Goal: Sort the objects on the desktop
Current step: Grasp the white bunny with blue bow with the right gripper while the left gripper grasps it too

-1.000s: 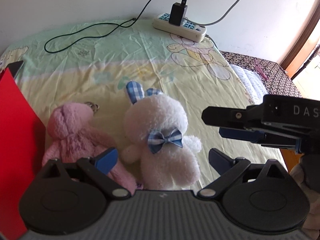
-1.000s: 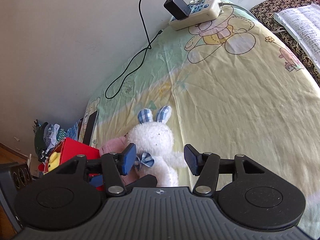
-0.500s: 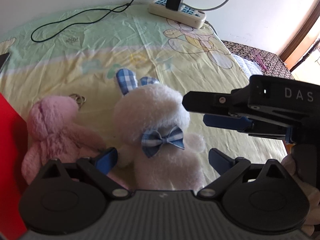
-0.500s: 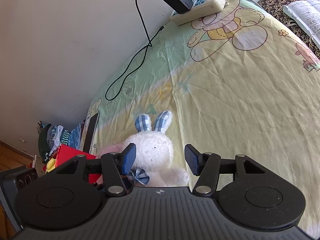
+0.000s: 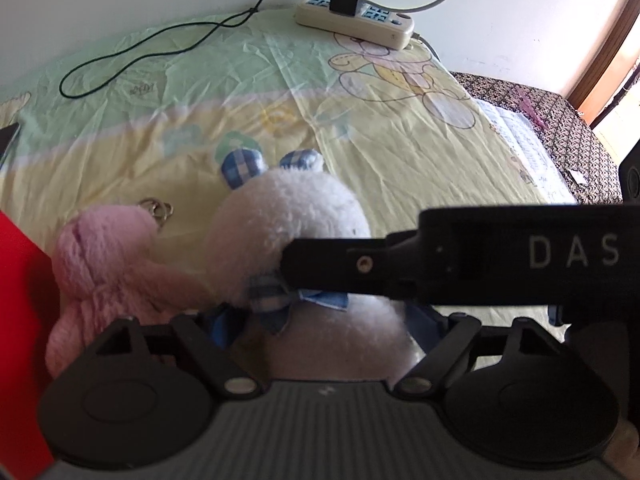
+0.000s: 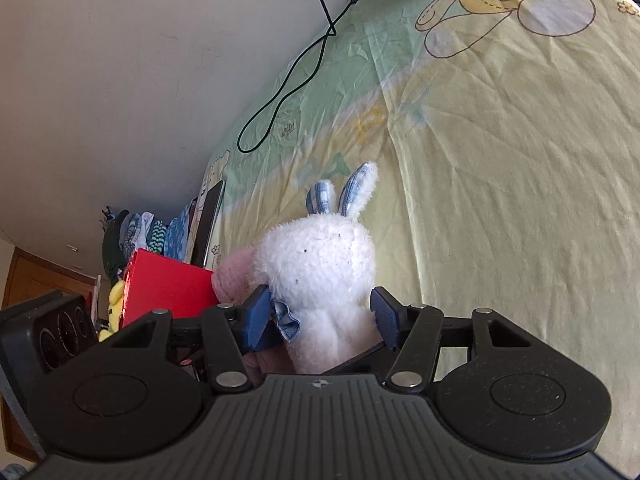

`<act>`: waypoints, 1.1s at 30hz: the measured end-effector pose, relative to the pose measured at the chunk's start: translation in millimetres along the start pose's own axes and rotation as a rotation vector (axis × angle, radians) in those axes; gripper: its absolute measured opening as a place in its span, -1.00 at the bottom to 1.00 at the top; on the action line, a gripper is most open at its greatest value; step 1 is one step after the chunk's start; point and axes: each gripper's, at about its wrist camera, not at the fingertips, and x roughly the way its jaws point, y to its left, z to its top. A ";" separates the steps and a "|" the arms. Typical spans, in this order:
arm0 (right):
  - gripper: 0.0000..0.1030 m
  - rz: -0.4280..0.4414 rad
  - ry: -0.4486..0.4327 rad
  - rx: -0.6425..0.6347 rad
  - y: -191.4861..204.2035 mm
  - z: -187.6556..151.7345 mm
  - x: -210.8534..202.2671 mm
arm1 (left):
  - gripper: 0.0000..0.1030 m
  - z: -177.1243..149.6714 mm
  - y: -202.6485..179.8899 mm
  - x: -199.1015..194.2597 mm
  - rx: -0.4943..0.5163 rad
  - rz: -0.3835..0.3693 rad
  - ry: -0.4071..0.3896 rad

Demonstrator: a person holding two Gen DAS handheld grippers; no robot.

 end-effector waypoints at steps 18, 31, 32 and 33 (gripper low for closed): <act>-0.08 -0.045 -0.136 -0.073 36.9 -30.0 -74.9 | 0.54 -20.2 -40.6 -76.3 0.063 -0.107 -0.115; -0.08 0.014 -0.200 -0.273 106.5 -60.8 -82.6 | 0.54 -48.9 -11.9 -150.2 0.027 -0.029 -0.256; -0.09 0.021 -0.201 -0.278 111.8 -62.4 -81.8 | 0.54 -50.3 -7.5 -155.3 0.024 -0.024 -0.264; -0.08 0.027 -0.203 -0.281 118.1 -64.8 -81.3 | 0.54 -51.6 -2.9 -160.4 0.022 -0.022 -0.271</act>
